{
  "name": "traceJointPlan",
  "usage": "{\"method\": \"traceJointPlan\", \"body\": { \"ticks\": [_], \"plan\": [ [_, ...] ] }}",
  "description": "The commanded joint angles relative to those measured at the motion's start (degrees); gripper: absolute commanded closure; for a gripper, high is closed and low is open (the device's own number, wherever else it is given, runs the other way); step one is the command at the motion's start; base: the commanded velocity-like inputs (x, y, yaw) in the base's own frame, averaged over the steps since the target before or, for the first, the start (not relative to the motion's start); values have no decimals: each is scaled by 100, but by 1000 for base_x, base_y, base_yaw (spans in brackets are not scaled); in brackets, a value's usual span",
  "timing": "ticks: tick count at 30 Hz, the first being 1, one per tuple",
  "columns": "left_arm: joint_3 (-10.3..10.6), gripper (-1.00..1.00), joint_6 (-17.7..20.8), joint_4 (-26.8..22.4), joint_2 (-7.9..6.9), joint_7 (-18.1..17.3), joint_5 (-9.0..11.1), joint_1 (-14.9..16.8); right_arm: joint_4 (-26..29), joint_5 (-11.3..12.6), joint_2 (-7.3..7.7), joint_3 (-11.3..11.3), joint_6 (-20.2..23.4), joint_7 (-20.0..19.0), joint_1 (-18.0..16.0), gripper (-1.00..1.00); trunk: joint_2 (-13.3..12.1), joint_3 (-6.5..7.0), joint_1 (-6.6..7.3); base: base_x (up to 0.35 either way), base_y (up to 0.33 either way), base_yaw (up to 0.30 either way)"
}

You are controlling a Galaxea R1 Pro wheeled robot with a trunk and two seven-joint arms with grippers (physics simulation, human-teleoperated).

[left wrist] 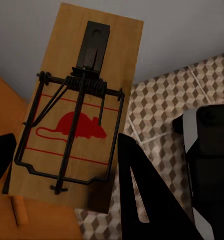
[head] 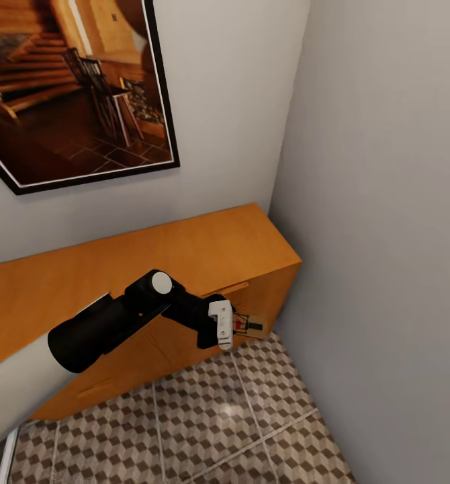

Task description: Take the four mousetraps from the cabinet in the bathroom and place them on the bathroom floor. Make sure all four end up on the same floor surface, and ensure that at least two of them are either under or directly next to the same bathroom sink.

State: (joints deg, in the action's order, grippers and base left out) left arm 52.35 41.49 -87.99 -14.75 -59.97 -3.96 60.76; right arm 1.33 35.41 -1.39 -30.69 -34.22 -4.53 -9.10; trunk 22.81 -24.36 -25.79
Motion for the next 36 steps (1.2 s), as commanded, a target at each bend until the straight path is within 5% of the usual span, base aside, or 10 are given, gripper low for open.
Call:
{"method": "traceJointPlan", "body": {
  "ticks": [1,29,32,36],
  "plan": [
    [3,100,8,-8,-1,-33,-52,6,-10,62,-2,-12,-24,-39,-4,100,10,-9,0,-332,0,0],
    [21,100,-5,216,-13,-3,-43,6,-11,62,-1,-16,-24,-39,-4,100,10,-9,0,-323,-1,0],
    [26,100,-11,417,-14,11,-54,2,-10,62,-2,-16,-24,-39,-4,100,10,-9,0,-116,-3,0],
    [39,100,-88,1344,-15,55,-67,-26,-10,62,3,-16,-29,-39,-4,100,10,-9,0,-23,-1,0]
  ]
}}
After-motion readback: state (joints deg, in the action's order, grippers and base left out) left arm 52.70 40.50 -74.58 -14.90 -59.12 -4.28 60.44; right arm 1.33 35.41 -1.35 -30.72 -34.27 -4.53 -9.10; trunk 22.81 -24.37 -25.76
